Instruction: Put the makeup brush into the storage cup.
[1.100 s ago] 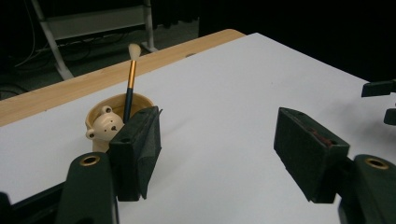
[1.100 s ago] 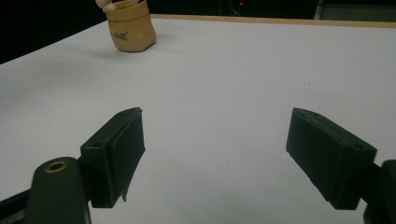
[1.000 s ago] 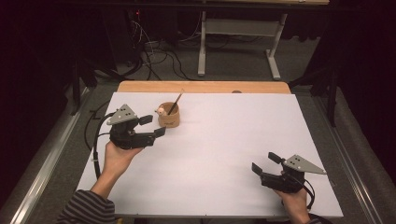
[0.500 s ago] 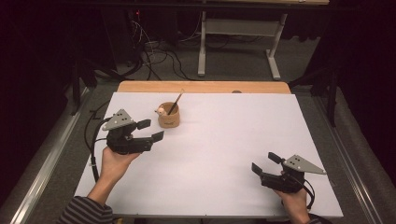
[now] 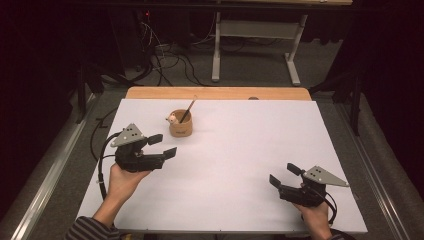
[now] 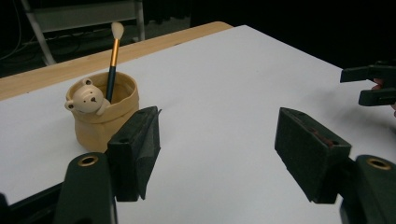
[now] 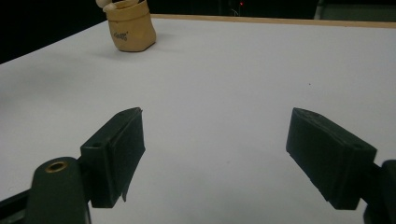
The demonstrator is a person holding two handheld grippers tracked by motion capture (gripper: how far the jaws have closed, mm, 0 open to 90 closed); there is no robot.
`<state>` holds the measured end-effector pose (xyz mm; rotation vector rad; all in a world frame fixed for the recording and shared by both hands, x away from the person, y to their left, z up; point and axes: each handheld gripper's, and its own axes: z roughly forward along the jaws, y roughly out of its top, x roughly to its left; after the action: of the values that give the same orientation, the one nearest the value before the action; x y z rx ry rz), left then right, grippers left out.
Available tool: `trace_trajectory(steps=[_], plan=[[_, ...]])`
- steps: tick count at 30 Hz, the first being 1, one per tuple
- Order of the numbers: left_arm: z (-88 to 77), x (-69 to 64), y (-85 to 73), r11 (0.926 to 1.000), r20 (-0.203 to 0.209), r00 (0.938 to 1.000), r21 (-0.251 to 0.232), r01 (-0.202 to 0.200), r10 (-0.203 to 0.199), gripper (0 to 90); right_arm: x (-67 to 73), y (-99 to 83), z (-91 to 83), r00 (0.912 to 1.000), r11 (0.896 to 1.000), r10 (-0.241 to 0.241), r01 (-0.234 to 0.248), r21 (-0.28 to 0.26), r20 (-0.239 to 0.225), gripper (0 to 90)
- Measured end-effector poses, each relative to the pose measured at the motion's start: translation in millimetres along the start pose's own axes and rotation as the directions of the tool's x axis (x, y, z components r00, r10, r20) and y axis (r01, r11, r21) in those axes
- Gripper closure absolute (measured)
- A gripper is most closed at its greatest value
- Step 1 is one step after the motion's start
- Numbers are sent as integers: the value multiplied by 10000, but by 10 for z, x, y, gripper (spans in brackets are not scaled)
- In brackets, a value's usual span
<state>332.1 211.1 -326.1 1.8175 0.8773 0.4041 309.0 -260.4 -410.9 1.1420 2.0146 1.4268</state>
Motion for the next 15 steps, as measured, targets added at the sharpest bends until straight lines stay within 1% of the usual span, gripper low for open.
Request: trace_trajectory(steps=[4, 10, 15], plan=[[19, -11, -35, 9999, 78, 9999, 84, 128, -128, 318, -3, 0, -1, 10000, 10000, 8, -8, -20, 3, 209], [43, -50, -76, 9998, 198, 9997, 158, 102, -105, 317, -4, 0, -2, 10000, 10000, 12, -12, -26, -6, 209], [70, -52, -114, 9995, 230, 9996, 260, 168, -174, 318, -5, 0, -2, 10000, 10000, 14, -14, -31, -16, 209]])
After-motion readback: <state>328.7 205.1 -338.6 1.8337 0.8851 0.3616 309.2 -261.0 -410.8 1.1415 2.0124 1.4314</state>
